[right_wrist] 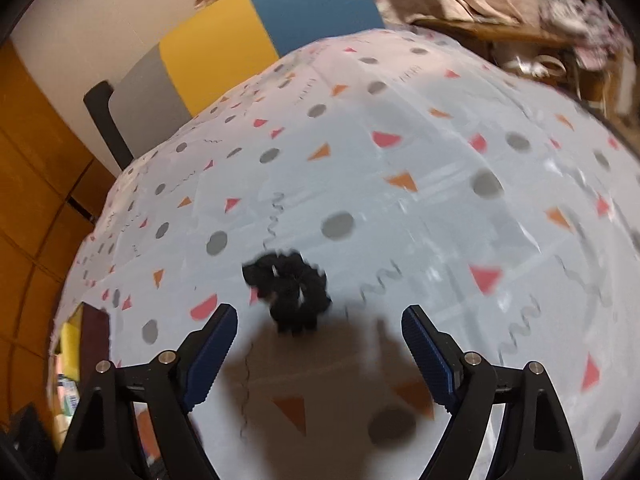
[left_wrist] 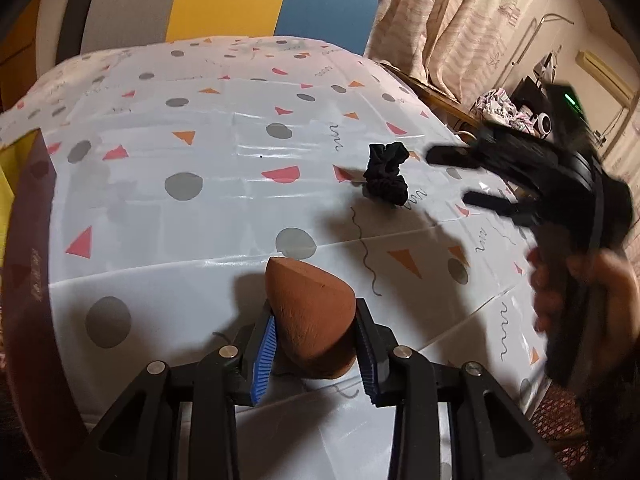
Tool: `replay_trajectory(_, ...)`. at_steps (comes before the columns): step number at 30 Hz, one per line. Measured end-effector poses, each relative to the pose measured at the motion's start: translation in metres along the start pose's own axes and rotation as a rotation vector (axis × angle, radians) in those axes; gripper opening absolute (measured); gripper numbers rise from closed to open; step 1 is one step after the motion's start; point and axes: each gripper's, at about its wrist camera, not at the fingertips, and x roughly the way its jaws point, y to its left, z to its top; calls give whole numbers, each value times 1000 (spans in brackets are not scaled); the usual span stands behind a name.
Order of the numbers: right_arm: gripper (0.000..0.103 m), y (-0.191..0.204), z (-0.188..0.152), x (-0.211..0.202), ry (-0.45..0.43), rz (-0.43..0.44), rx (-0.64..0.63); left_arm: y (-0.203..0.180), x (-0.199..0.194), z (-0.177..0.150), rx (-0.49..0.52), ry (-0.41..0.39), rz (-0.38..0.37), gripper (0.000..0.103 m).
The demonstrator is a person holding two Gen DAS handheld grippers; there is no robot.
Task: Organize soft objects
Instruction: 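Grasp the brown egg sponge with the left tool while the right tool grasps the black scrunchie, then lower the brown sponge into the gold tray and open the left tool while the right tool holds the scrunchie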
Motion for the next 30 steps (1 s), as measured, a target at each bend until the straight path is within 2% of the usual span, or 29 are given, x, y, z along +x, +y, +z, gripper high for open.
replay_trajectory(7, 85, 28, 18, 53, 77, -36, -103, -3, -17, -7, 21, -6, 17, 35)
replay_trajectory(8, 68, 30, 17, 61, 91, -67, -121, -3, -19, -7, 23, -6, 19, 35)
replay_trajectory(9, 47, 33, 15, 66, 95, -92, -140, -3, -21, -8, 23, -10, 19, 35)
replay_trajectory(10, 13, 35, 12, 73, 118, -102, -163, -3, -24, -8, 23, -16, 22, 35)
replay_trajectory(12, 14, 38, 7, 74, 108, -115, -184, -5, -29, -9, 30, -20, 33, 35)
replay_trajectory(16, 14, 49, -8, 69, 135, -89, -261, -4, -37, -10, 16, -24, 53, 36)
replay_trajectory(19, 14, 57, -23, 60, 172, -8, -270, -8, -45, -9, 20, -40, 62, 36)
replay_trajectory(21, 14, 60, -34, 58, 174, 2, -297, -11, -51, -8, 25, -51, 63, 36)
replay_trajectory(24, 15, 62, -50, 54, 132, -9, -325, -15, -61, -8, 42, -74, 72, 36)
replay_trajectory(30, 15, 54, -59, 49, 70, 22, -321, -21, -83, -7, 53, -114, 80, 36)
